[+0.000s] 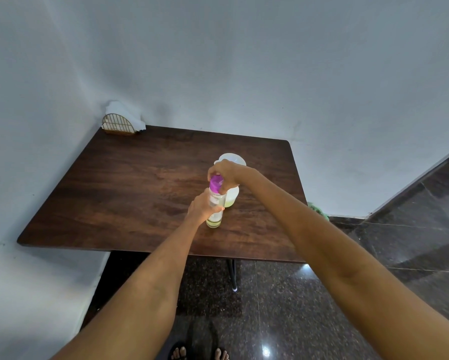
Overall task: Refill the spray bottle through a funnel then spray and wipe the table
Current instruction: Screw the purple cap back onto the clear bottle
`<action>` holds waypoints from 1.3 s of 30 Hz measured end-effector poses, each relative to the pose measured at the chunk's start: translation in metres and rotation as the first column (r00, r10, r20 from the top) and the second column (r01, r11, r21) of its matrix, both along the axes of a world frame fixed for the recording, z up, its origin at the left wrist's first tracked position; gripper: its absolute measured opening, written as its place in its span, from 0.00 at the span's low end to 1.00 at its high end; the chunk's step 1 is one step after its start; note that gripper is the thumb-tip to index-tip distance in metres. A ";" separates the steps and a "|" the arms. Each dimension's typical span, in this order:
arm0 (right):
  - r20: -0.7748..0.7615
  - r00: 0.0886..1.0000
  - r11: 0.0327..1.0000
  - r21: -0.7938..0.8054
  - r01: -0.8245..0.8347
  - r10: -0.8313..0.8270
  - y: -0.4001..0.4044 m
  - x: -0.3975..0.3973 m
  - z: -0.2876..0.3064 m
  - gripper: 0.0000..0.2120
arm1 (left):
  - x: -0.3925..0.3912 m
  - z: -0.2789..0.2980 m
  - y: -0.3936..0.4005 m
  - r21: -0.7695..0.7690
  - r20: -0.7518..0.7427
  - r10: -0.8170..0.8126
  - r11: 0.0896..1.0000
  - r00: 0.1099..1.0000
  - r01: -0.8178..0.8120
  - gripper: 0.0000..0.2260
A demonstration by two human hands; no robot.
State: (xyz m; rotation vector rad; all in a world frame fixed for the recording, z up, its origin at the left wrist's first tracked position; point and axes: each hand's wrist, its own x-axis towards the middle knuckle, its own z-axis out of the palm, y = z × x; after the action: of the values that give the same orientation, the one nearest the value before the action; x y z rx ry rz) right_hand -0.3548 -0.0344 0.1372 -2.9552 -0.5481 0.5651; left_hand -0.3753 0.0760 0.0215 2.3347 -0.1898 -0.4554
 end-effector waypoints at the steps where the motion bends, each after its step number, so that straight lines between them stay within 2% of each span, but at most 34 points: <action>1: 0.021 0.999 0.999 -0.021 0.027 -0.026 0.001 0.000 -0.001 0.23 | 0.000 0.001 0.000 0.002 -0.001 0.001 1.000 1.000 -0.001 0.31; 6: 0.141 0.974 0.981 -0.045 0.188 -0.180 0.006 -0.005 -0.010 0.18 | -0.001 -0.001 0.001 -0.014 -0.016 0.006 1.000 1.000 -0.007 0.33; 9: 0.229 0.922 0.941 -0.054 0.333 -0.313 0.010 -0.011 -0.021 0.27 | -0.001 -0.001 0.000 -0.005 -0.015 0.002 1.000 1.000 -0.002 0.33; 11: 0.187 0.921 0.932 -0.062 0.357 -0.340 0.009 -0.010 -0.022 0.31 | -0.001 0.000 0.001 -0.015 -0.015 0.002 1.000 1.000 -0.002 0.32; 13: 0.063 0.950 0.952 -0.010 0.306 -0.304 0.003 -0.007 -0.016 0.30 | 0.000 0.000 0.001 -0.029 -0.012 0.001 1.000 1.000 -0.002 0.32; 16: -0.070 0.982 0.978 0.106 0.180 -0.173 -0.003 -0.002 0.000 0.20 | 0.001 -0.001 0.001 -0.043 -0.012 0.011 0.999 1.000 -0.011 0.31; 19: -0.004 0.984 0.983 0.045 0.176 -0.176 0.001 -0.003 0.003 0.14 | 0.000 -0.001 0.001 -0.030 -0.007 0.006 1.000 1.000 -0.006 0.32; 23: 0.169 0.951 0.958 -0.083 0.274 -0.258 0.003 -0.006 -0.005 0.24 | 0.000 -0.001 0.002 -0.059 -0.017 0.002 0.998 1.000 -0.003 0.30; 24: 0.148 0.955 0.962 -0.059 0.267 -0.257 0.001 -0.005 -0.006 0.23 | 0.001 -0.001 0.002 -0.061 -0.020 0.002 0.998 1.000 -0.003 0.30; 26: 0.038 0.975 0.972 0.095 0.214 -0.219 -0.004 -0.003 -0.001 0.14 | 0.002 -0.002 0.003 -0.055 -0.015 0.001 0.998 1.000 -0.002 0.31; 27: -0.026 0.985 0.970 0.173 0.173 -0.171 -0.007 -0.003 0.001 0.13 | 0.002 -0.003 0.003 -0.052 -0.014 0.001 0.999 1.000 -0.001 0.31; 29: -0.114 0.991 0.973 0.209 0.096 -0.073 -0.009 -0.004 0.002 0.19 | 0.002 -0.003 0.003 -0.043 -0.011 -0.003 0.999 1.000 0.003 0.31; 31: -0.066 0.996 0.991 0.118 0.071 -0.064 -0.009 -0.004 0.000 0.20 | 0.002 -0.003 0.002 -0.031 0.002 -0.004 1.000 1.000 0.004 0.30; 33: 0.018 0.992 0.991 0.041 0.124 -0.125 -0.007 -0.005 -0.004 0.13 | 0.001 -0.003 0.002 -0.022 0.010 -0.002 1.000 1.000 0.002 0.31; 34: 0.056 0.985 0.987 -0.002 0.163 -0.163 -0.005 -0.005 -0.004 0.14 | 0.001 -0.003 0.002 -0.021 0.006 -0.005 1.000 1.000 0.005 0.32; 36: 0.177 0.963 0.975 -0.061 0.215 -0.201 -0.005 -0.006 -0.005 0.26 | 0.001 -0.004 0.002 -0.028 -0.001 -0.013 1.000 1.000 0.013 0.32; 37: 0.223 0.956 0.974 -0.078 0.213 -0.191 -0.006 -0.006 -0.004 0.27 | 0.002 -0.004 0.002 -0.030 -0.005 -0.014 0.999 1.000 0.014 0.32; 39: 0.199 0.966 0.983 -0.052 0.177 -0.164 -0.009 -0.003 -0.005 0.23 | 0.003 -0.005 0.002 -0.027 -0.015 -0.008 1.000 1.000 0.007 0.32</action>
State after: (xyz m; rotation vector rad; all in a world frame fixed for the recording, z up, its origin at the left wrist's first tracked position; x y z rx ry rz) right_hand -0.3580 -0.0439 0.1327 -3.1026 -0.2882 0.2859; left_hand -0.3726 0.0780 0.0166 2.3047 -0.1965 -0.4707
